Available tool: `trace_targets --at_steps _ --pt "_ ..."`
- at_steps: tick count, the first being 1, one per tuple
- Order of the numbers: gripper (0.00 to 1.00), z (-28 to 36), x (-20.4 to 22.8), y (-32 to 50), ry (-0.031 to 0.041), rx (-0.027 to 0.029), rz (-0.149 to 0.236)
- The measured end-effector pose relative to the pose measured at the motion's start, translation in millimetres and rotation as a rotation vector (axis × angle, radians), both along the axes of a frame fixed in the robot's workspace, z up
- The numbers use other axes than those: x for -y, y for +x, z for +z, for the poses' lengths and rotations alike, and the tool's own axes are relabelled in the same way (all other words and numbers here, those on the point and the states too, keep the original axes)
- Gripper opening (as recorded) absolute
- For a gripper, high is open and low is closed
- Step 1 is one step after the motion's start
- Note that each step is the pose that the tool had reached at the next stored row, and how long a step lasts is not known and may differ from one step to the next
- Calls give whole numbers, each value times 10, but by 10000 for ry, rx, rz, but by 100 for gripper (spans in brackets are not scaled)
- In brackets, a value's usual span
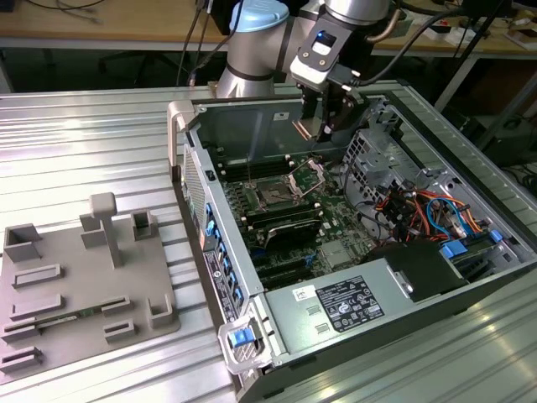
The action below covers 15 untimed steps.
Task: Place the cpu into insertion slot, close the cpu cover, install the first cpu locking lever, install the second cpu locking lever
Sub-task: 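Place the cpu into insertion slot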
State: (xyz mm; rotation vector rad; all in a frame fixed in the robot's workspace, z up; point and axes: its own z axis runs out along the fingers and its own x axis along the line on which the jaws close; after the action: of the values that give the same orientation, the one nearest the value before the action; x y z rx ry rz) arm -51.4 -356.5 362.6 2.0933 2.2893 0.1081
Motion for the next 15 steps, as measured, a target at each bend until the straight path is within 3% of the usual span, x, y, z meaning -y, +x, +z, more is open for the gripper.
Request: trace_targets --at_steps 15 --pt "55 -2 0 0 0 0 -45"
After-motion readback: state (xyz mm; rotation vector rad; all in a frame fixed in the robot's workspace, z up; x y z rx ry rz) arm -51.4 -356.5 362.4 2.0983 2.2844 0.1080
